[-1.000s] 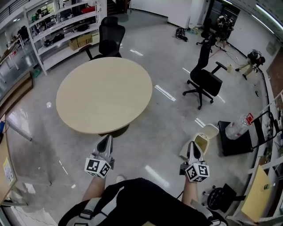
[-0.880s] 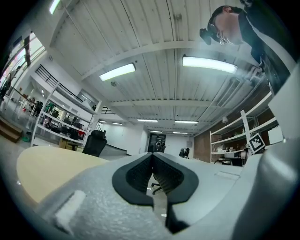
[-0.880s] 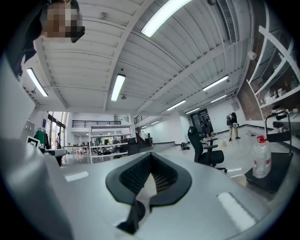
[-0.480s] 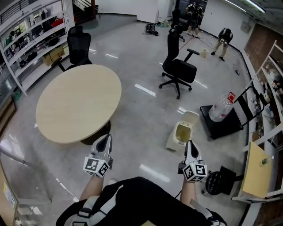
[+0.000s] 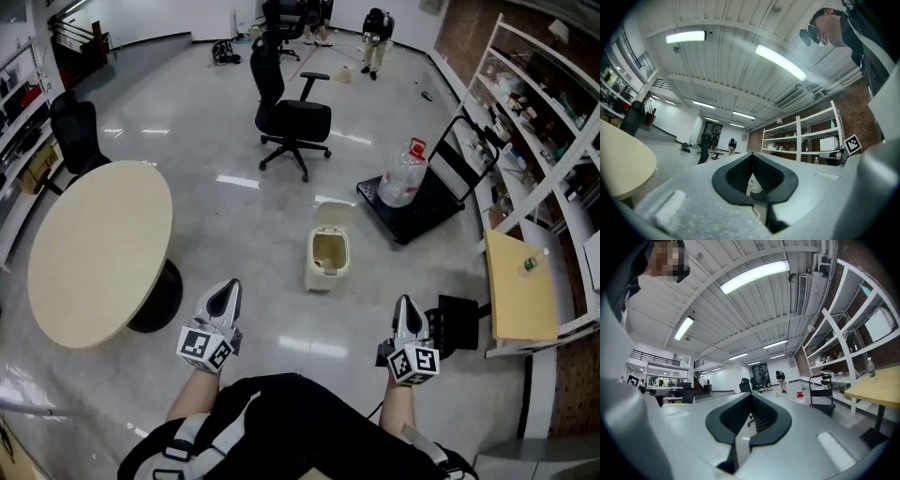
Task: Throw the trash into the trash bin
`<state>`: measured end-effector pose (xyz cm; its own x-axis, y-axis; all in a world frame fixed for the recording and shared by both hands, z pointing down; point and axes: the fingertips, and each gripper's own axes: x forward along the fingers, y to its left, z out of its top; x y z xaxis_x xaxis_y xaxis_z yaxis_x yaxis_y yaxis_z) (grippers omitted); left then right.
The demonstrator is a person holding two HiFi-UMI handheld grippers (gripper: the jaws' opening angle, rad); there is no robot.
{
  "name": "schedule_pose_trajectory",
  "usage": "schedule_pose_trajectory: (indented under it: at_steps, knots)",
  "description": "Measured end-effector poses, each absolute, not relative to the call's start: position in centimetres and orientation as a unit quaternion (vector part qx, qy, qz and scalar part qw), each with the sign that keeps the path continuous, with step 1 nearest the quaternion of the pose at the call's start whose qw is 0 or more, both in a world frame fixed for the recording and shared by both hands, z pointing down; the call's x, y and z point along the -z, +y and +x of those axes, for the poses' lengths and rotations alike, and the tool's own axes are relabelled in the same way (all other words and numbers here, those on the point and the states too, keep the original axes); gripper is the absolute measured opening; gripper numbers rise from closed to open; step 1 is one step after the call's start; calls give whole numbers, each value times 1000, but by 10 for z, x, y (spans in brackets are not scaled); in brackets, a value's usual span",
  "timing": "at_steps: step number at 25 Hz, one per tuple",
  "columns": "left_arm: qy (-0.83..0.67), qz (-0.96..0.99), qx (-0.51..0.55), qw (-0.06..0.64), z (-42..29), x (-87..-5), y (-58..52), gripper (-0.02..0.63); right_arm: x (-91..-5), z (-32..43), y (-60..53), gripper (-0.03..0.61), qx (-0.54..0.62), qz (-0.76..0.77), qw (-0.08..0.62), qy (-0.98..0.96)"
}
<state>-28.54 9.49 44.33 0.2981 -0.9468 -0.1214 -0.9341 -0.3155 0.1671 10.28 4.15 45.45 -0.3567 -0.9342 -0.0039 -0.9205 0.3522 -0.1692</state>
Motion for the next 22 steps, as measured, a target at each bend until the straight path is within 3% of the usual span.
schedule_pose_trajectory:
  at_steps: [8,22]
  knots:
    - [-477,874,87,45,-191,-448,56,0,-471,194,90,2,75,-657,38,749]
    - [-340,936,81,48,-134,-430,-15,1,-454,203,125,2,65,-754,62,651]
